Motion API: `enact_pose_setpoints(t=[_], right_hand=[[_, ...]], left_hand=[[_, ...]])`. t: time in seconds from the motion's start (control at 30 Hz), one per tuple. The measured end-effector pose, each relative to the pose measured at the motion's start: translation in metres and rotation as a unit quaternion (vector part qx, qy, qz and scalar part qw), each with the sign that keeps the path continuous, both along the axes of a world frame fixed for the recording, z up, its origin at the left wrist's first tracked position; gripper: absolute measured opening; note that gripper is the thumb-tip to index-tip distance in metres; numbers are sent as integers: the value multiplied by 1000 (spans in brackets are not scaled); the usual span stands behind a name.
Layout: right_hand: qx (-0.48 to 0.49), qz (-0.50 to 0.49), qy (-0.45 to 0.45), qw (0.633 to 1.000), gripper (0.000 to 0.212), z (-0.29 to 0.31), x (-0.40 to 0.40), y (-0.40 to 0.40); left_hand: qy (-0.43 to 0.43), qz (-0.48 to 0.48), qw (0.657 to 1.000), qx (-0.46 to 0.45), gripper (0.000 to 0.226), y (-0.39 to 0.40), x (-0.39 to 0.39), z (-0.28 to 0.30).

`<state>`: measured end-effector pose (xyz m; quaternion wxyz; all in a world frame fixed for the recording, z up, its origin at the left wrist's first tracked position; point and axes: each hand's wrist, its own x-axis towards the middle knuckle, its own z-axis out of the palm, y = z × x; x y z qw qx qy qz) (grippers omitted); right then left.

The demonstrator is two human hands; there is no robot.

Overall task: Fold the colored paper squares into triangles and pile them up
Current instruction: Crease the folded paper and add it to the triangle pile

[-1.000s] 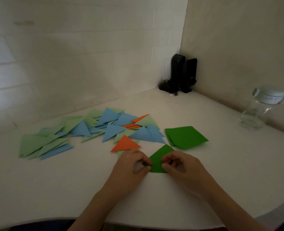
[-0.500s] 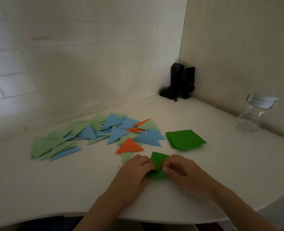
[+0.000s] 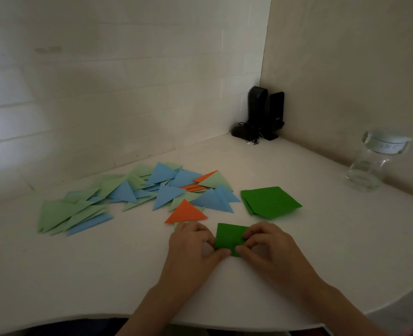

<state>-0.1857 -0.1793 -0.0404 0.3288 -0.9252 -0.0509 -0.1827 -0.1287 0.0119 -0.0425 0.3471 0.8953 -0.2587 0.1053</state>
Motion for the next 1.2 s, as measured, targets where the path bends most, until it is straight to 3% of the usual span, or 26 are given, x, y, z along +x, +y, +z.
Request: enact_pose_setpoints(t=[0.33,0.53,0.67,0.8,0.9,1.03,1.13,1.2], right_hand=[[-20,-52,-11,998,32,-7,3,7],[12,-19,19,1000,26,-1,4,2],[47,10,59,997,34,6,2,-6],[69,5,95,993,41,12,0,-10],[63,-2,99,993,43,16,-1,-12],[85,-47,110,989,36,17,5,-7],[126,-69,131,981,24,18,12,-2],[122,-80,134,980,15,20,16,-1]], left_hand=[[-25,43,997,67,29,-10,1,-3],[16,18,999,42,25,0,8,0],[50,1,998,39,20,6,10,6],[20,-29,998,47,13,3,4,9],[8,-67,997,33,22,-4,-2,7],[-39,-80,994,59,34,-14,-8,2],[-76,-76,991,79,27,-16,-11,1],[-68,-82,989,107,41,-17,-16,5]])
